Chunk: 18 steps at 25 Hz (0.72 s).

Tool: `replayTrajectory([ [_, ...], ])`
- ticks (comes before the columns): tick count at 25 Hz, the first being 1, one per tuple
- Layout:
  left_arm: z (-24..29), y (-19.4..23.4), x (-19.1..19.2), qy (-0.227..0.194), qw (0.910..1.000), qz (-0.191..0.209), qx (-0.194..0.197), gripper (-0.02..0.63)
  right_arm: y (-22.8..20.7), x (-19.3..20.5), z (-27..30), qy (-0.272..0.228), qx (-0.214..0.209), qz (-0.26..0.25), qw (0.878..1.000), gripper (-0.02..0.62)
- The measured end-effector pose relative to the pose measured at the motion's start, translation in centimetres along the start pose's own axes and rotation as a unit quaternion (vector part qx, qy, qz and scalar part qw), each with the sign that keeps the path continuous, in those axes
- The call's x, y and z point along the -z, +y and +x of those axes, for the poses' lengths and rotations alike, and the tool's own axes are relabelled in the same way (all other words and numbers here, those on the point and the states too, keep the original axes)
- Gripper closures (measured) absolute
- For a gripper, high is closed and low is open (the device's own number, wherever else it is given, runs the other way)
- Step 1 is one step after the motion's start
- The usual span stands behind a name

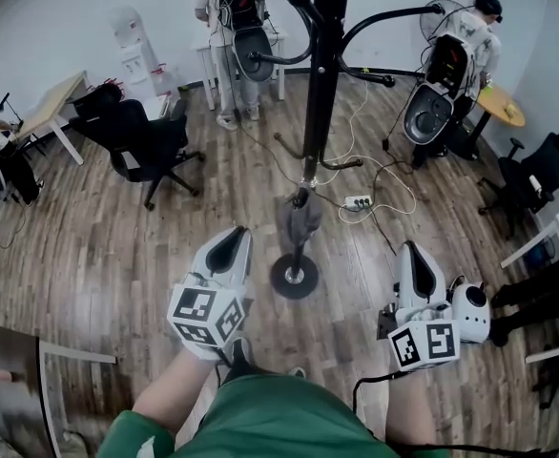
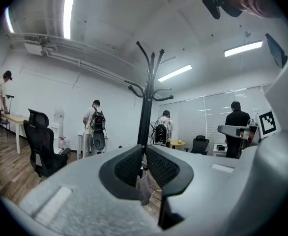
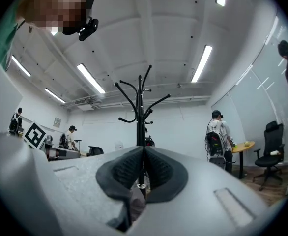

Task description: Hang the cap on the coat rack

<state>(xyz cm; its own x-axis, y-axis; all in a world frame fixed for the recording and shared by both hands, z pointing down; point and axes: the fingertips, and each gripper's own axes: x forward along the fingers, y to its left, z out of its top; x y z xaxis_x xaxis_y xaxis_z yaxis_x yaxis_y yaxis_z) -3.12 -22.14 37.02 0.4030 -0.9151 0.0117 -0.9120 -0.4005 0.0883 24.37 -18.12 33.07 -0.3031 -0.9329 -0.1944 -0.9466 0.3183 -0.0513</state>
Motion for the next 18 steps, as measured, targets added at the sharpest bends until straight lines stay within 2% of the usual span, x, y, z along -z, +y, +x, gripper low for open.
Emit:
replayTrajectory([
  [9,-0.2,1.3,0.3,0.005,0.9997,0.004,-0.023,0.566,0.7,1.1,2.1,0.003,-0.025,0.001,1.0,0.584],
  [18,0.9,1.3,0.4,0.005,0.9997,0.001,-0.022,0.566,0.5,1.3,3.1,0.006,-0.032,-0.004,0.999,0.584],
])
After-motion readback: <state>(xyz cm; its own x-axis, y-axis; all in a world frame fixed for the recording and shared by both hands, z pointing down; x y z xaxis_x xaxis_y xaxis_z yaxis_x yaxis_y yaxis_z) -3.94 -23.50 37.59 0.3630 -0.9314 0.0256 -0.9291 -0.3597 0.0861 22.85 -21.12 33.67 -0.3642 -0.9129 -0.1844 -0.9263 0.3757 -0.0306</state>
